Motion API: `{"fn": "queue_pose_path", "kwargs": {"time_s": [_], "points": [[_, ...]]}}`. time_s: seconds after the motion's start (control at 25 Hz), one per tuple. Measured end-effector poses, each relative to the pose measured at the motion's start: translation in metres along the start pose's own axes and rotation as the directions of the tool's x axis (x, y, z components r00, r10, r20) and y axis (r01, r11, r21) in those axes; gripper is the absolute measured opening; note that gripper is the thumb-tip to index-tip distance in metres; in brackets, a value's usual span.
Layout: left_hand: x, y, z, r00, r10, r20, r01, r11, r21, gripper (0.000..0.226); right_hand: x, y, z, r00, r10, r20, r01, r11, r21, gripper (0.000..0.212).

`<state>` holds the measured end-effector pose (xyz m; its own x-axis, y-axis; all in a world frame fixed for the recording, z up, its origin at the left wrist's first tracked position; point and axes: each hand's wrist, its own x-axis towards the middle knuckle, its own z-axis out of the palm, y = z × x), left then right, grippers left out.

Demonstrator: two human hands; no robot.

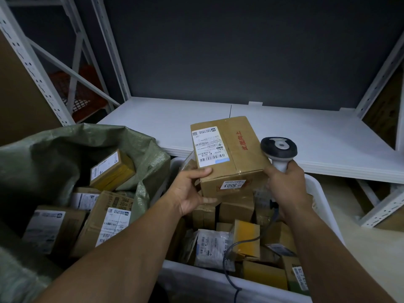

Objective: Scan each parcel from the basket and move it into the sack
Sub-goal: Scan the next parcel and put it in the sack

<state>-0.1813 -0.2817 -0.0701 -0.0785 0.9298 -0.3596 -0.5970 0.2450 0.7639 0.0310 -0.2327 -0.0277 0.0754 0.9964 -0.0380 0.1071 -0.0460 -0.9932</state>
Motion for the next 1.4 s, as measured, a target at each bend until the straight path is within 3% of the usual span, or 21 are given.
{"fn": "queue_pose_path", "kwargs": {"time_s": [0.28, 0.48, 0.64, 0.92, 1.04, 1.16, 1.28, 1.4], "points": [[0.003, -0.006, 0.012, 0.994, 0.07, -0.089, -0.071, 0.997, -0.012, 0.057, 0.005, 0.005, 0.001, 0.999, 0.027, 0.039, -0.023, 0.996, -0.086, 0.012], [0.002, -0.016, 0.019, 0.982, -0.043, -0.185, 0.071, 0.987, 0.146, 0.027, 0.01, 0.012, -0.002, 0.998, 0.061, 0.033, -0.055, 0.987, -0.152, 0.02], [0.013, -0.019, 0.015, 0.963, -0.14, -0.232, 0.171, 0.979, 0.116, 0.059, 0.011, 0.015, -0.002, 0.995, 0.084, 0.044, -0.072, 0.97, -0.233, 0.011], [0.027, -0.037, 0.015, 0.949, -0.192, -0.249, 0.199, 0.98, 0.003, 0.049, 0.009, 0.011, -0.005, 0.995, 0.082, 0.048, -0.067, 0.964, -0.259, 0.021], [0.028, -0.031, 0.017, 0.966, -0.122, -0.228, 0.12, 0.993, -0.023, 0.042, 0.008, 0.009, -0.006, 0.99, 0.123, 0.062, -0.107, 0.971, -0.216, 0.016], [0.033, -0.022, 0.014, 0.98, 0.067, -0.19, -0.053, 0.996, 0.077, 0.053, 0.007, 0.001, -0.005, 0.992, 0.109, 0.06, -0.099, 0.984, -0.148, 0.011], [0.042, -0.009, 0.004, 0.909, 0.278, -0.311, -0.258, 0.96, 0.105, 0.069, 0.003, -0.02, -0.003, 0.984, 0.085, 0.154, -0.079, 0.996, -0.041, 0.01], [0.051, 0.005, -0.005, 0.861, 0.335, -0.383, -0.33, 0.94, 0.083, 0.072, -0.008, -0.043, 0.004, 0.942, 0.055, 0.332, -0.047, 0.998, -0.033, 0.008]]}}
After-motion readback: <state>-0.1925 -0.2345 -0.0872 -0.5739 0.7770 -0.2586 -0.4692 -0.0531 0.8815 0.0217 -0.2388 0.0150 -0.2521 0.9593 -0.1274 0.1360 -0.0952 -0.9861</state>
